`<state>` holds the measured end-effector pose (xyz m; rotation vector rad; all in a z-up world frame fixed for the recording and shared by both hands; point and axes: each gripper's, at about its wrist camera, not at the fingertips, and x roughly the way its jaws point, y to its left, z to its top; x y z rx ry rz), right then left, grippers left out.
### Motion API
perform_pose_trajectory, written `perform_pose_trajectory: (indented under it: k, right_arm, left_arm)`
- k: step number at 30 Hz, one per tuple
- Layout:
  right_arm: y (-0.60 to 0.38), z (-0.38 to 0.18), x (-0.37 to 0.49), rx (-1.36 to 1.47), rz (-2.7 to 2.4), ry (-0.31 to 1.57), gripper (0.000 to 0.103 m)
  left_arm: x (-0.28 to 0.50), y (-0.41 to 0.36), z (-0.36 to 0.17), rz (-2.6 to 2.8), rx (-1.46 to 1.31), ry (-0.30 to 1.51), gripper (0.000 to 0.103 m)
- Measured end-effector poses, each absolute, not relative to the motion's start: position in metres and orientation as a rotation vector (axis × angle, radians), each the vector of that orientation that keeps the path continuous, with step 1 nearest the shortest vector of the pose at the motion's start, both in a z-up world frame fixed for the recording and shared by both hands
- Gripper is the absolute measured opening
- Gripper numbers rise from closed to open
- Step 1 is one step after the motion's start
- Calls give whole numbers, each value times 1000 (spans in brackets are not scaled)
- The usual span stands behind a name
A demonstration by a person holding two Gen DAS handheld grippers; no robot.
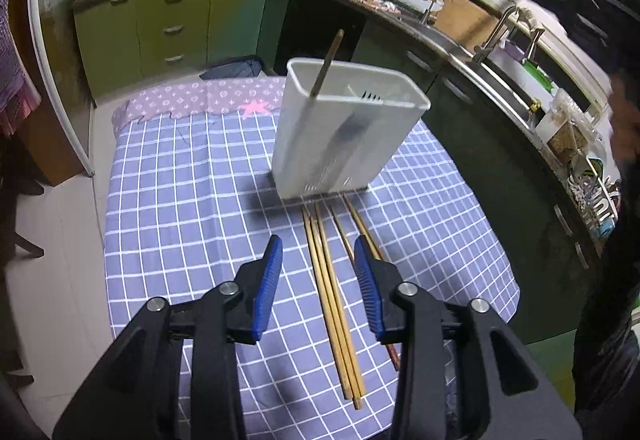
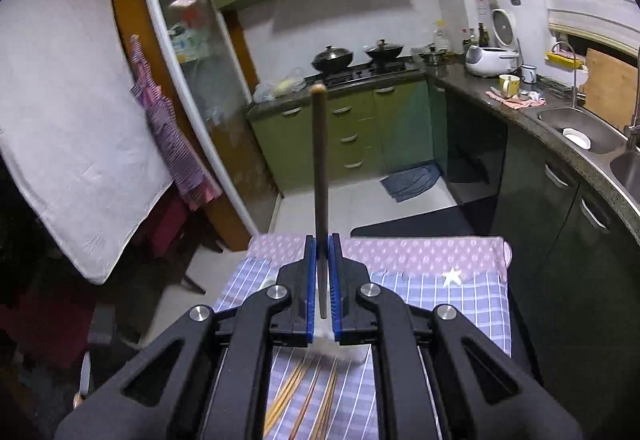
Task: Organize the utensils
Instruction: 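Lift the chopstick upright and drop it into the holder with the right tool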
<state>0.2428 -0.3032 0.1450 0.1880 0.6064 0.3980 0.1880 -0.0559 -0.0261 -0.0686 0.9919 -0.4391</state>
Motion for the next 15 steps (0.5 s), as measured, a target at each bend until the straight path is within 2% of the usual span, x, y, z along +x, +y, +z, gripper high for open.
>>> perform_pose_trajectory:
  k: [2,8,10,12,15]
  right_arm:
    - [-298,136,260,180,381,644,7]
    - [-272,62,299,125,372,828,7]
    - [-265,45,302,105,379,864,8]
    - [-265,33,301,97,390,867,9]
    - [-271,42,281,84,402,809,11]
  left_arm:
    - [187,-57,-33,-437,-62,1009,36]
    - [189,-62,-53,-427,-50,1085,36]
    - [191,-65,-59,-422,-55,1112,42]
    - [194,-68,-65,-416,-63,1138,48]
    - [197,-76,-72,-406,-41,1167,48]
